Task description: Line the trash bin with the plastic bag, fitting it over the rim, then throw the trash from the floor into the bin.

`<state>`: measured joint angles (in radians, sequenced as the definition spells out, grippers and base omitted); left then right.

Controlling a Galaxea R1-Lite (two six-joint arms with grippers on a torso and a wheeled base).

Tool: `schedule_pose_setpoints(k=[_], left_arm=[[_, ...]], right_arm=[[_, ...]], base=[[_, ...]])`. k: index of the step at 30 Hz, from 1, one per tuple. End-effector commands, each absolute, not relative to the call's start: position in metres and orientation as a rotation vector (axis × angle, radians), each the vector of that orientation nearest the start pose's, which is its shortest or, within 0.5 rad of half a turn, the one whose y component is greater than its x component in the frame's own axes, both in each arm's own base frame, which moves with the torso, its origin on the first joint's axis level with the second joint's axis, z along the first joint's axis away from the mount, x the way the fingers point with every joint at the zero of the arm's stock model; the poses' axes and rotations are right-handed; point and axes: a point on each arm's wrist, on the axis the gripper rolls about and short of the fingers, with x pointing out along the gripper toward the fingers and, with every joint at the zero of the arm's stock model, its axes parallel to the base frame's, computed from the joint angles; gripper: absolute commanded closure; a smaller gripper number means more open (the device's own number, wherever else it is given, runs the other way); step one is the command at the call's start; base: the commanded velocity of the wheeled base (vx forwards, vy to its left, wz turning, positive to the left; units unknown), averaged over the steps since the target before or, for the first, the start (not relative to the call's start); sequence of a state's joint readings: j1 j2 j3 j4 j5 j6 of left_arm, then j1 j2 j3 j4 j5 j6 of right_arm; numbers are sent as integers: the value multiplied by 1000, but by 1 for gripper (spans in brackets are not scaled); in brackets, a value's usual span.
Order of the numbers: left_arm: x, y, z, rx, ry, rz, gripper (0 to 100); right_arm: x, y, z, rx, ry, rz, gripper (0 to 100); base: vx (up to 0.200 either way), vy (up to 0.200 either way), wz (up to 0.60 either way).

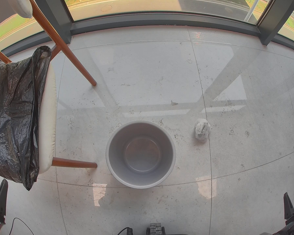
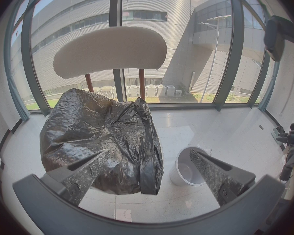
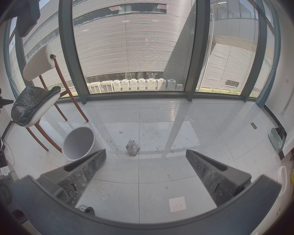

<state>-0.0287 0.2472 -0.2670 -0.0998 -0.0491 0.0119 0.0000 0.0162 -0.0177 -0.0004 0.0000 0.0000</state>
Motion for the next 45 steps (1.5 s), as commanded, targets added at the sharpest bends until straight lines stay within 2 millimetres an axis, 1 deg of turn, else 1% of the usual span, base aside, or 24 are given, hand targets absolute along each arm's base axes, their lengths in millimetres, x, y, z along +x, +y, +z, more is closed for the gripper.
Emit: schedule_pose_setpoints(k=[1,3,9,10,11,16,17,20,26,30,33,36,40,45], left_arm=[[40,-4,214,12,62,-106,0],[50,-4,220,12,82,-112,0],[92,-8,242,12,156,-120,0],[92,-8,242,12,156,-120,0],[108,-9,249,11,176,-119,0],[139,-10,258,11,216,-106,0],[149,-11,260,11,228,-103,0],[167,-11,261,17,251,-84,0],[191,-13,261,41,284,-57,0],[212,-13,260,90,265,3,0],[223,-14,259,136,244,29,0],[234,-18,257,173,237,18,0],[239,-19,255,189,246,31,0],[239,-19,256,192,244,46,0]], right_arm=[[-22,0,76,2,6,2,0],[-22,0,76,2,6,2,0],[-22,0,76,2,5,2,0],[-22,0,76,2,5,2,0],[-22,0,76,2,5,3,0],[-22,0,76,3,3,0,0],[-22,0,76,3,3,0,0],[-22,0,76,3,3,0,0],[-22,0,76,3,3,2,0],[-22,0,76,3,3,0,0],[-22,0,76,3,3,2,0],[-22,0,76,3,3,2,0],[-22,0,76,5,5,0,0],[-22,0,76,5,3,0,0]], base=[[0,0,0],[0,0,0],[0,0,0],[0,0,0],[0,0,0],[0,0,0],[0,0,0],[0,0,0],[0,0,0],[0,0,0],[0,0,0],[0,0,0],[0,0,0],[0,0,0]])
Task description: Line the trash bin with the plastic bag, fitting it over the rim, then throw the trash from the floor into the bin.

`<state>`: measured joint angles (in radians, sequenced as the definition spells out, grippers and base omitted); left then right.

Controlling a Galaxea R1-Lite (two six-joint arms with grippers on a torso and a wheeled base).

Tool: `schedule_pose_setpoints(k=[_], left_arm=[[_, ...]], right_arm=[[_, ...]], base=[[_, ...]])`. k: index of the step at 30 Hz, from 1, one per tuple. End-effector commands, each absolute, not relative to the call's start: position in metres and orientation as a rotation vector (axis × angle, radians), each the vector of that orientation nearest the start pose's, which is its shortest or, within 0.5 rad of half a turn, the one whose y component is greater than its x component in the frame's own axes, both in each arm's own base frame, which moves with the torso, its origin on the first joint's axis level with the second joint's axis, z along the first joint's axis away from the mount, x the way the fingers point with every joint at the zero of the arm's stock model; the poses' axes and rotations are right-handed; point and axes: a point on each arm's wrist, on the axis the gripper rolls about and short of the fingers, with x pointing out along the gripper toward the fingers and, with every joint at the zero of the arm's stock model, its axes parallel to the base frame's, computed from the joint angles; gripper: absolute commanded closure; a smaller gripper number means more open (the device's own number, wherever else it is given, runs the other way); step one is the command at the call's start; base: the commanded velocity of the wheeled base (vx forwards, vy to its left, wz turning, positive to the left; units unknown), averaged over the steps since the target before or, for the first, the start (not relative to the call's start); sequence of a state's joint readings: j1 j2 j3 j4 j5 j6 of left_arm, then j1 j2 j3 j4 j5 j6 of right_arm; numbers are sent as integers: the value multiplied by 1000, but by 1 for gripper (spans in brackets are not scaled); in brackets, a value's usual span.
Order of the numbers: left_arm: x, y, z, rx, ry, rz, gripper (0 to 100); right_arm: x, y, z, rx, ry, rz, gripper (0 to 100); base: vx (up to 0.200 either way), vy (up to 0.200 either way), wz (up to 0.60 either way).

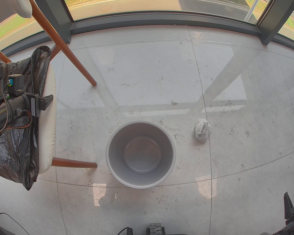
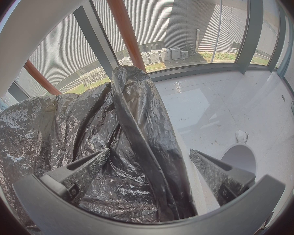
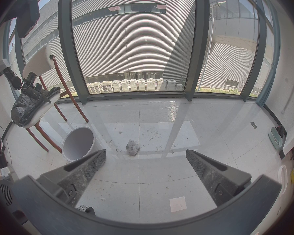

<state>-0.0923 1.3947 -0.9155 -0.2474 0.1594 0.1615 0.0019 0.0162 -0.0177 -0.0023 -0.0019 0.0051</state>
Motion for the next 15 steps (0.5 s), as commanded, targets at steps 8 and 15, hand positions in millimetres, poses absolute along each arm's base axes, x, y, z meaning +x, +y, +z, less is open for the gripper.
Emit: schedule_pose_setpoints(k=[8,15], left_arm=[[237,-18,257,194,241,54,100],[227,-16,262,189,227,66,100]], right_arm=[[-22,0,76,5,3,0,0],[-22,0,76,5,3,-2,0]], base=[[0,0,0],[0,0,0]])
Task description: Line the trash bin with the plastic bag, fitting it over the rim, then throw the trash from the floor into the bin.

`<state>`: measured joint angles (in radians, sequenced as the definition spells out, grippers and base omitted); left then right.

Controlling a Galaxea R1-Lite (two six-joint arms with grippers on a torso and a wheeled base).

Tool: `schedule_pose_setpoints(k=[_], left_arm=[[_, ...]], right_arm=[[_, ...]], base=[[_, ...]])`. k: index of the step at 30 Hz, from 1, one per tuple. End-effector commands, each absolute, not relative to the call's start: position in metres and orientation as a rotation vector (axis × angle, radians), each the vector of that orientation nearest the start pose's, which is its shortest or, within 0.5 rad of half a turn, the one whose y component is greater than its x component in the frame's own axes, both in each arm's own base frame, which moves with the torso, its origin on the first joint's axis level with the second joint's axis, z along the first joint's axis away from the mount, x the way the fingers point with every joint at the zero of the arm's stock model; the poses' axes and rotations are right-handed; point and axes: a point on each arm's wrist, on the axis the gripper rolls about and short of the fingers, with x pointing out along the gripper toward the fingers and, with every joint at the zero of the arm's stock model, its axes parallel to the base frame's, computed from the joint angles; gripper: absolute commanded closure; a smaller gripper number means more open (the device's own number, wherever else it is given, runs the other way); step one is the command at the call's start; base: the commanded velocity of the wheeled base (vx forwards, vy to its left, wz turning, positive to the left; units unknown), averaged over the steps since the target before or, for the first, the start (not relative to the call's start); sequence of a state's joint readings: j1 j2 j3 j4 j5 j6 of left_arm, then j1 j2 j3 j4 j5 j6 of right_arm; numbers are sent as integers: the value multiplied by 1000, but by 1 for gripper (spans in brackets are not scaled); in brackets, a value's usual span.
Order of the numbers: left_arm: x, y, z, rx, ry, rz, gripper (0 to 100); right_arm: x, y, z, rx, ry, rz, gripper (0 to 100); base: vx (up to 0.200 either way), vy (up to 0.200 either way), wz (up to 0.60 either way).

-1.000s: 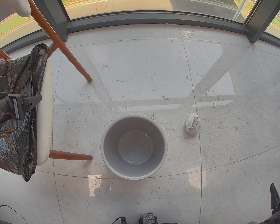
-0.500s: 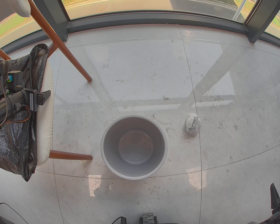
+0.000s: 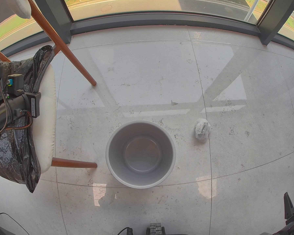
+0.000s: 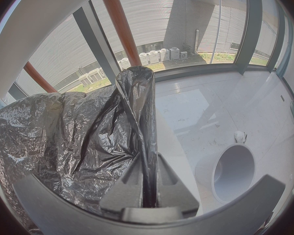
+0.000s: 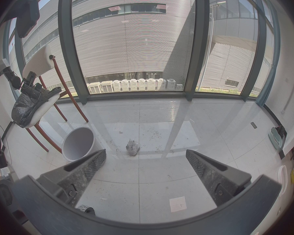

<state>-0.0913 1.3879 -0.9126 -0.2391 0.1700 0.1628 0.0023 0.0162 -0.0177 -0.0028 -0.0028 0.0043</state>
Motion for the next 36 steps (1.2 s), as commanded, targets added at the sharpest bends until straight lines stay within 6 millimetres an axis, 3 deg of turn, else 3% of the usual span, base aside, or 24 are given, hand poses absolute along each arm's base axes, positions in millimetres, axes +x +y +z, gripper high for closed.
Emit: schedule_pose_setpoints(k=[1,9,21,27,32,36], left_arm=[[226,-16,261,188,227,68,100],[218,-9,263,105,212,38,100],[198,24,278,-287,328,-288,100],[193,28,282,-465,355,-476,100],[163,15,301,-651,373,-650,100],[121,-6,316,-791,445,-858,100]], right_arm=[[-22,0,76,5,3,-2,0],[-22,0,76,5,3,-2,0],[-22,0,76,5,3,0,0],[-22,0,76,5,3,-2,0],[-22,0,76,5,3,-2,0],[-22,0,76,5,3,-2,0]], base=[[0,0,0],[0,0,0],[0,0,0],[0,0,0],[0,0,0],[0,0,0]])
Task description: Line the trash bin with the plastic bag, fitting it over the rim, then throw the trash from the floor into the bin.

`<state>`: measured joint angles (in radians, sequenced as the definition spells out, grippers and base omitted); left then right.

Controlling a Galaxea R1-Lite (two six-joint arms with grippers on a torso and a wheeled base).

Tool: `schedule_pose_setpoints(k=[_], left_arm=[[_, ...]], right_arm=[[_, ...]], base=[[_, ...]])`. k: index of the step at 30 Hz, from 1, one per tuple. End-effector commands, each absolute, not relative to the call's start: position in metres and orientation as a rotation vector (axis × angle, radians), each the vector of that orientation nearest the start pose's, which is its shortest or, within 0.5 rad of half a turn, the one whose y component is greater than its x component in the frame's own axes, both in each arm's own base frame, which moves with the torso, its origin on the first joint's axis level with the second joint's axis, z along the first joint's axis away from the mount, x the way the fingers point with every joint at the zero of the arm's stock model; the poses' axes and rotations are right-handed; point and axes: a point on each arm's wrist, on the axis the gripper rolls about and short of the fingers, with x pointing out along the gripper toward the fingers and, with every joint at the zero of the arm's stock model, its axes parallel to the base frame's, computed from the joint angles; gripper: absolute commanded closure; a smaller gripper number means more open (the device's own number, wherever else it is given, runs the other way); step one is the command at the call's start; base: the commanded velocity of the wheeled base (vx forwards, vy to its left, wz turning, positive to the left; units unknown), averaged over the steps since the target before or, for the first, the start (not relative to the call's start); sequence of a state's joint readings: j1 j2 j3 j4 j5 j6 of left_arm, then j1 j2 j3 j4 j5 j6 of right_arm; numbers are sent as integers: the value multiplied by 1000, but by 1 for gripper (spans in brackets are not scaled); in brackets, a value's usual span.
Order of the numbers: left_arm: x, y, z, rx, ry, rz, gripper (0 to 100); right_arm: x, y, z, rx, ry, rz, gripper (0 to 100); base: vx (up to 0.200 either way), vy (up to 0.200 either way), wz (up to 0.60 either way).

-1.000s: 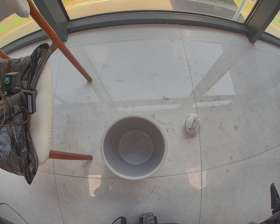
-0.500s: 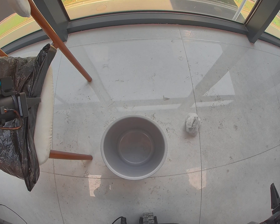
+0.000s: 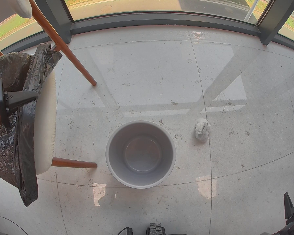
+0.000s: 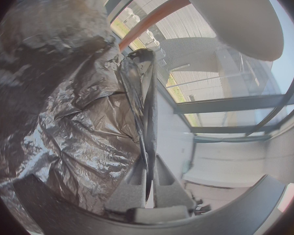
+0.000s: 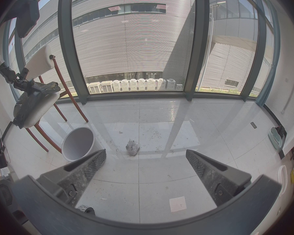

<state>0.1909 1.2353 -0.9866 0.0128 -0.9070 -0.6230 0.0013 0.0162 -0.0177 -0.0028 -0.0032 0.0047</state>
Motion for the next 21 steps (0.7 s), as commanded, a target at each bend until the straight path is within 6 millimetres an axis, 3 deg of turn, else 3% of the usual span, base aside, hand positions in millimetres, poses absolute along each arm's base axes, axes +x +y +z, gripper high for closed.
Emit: schedule_pose_setpoints(k=[1,2,3,5,21], left_arm=[[107,-11,319,-796,461,-926,100],[107,-11,319,-796,461,-926,100],[91,-19,321,-801,505,-1037,100],[87,-24,321,-800,552,-1117,100],[88,-62,317,-724,777,-1461,100]], right_arm=[[-22,0,76,5,3,-2,0],[-22,0,76,5,3,-2,0],[-22,0,76,5,3,-2,0],[-22,0,76,5,3,-2,0],[-22,0,76,8,3,-3,0]], base=[[0,0,0],[0,0,0],[0,0,0],[0,0,0],[0,0,0]])
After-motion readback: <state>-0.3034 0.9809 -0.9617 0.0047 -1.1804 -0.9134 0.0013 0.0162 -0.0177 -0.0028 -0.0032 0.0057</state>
